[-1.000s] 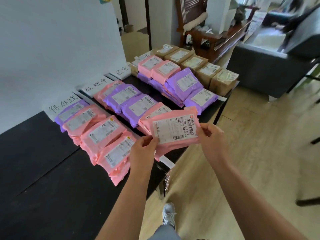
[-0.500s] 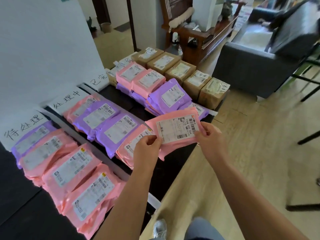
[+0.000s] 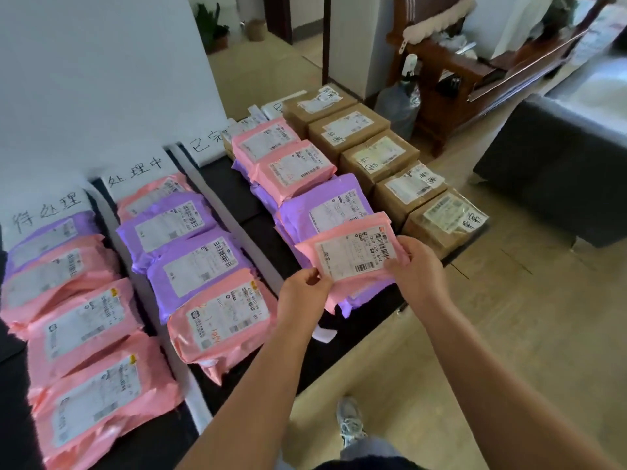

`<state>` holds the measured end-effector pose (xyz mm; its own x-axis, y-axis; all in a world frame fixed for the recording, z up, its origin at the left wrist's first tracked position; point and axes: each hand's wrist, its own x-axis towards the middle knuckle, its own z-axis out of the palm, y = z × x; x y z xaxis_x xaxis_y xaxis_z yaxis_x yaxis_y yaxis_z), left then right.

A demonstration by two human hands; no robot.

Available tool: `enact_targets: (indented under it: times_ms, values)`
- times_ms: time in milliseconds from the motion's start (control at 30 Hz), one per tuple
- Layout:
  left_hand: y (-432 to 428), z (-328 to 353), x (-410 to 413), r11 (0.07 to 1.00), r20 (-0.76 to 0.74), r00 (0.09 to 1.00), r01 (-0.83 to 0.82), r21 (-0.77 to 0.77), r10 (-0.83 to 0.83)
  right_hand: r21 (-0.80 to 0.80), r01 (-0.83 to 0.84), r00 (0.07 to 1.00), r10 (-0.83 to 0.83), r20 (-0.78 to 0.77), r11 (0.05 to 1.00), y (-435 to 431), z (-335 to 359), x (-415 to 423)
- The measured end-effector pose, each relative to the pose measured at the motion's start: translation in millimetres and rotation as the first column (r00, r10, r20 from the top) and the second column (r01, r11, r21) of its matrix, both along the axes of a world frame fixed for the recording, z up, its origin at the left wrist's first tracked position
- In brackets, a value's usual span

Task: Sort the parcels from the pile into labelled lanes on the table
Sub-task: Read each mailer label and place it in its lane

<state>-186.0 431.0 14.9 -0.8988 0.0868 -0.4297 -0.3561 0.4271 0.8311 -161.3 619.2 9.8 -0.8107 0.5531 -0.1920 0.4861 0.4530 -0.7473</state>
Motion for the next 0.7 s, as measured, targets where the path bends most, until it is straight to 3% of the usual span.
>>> enact_targets:
  times_ms: [233,433,700]
  values:
    - [39.6,-10.0,-18.2,0.995,0.057,0.998,0.001,-0.099,0.005,0.080,-0.192,0.971,0.178,0.162,0.978,40.8,-20.4,-50.4]
    - [48.9,-18.3,-19.0,0.993,0.065,0.998,0.033,-0.116,-0.025,0.134,-0.314,0.939,0.287,0.190,0.940,47.4,-35.5,-62.6]
    - [49.2,-14.1,-4.5,0.996,0.082,0.994,-0.063,-0.060,0.068,0.197,-0.347,0.934,0.318,0.166,0.917,46.4,-21.3,-60.6]
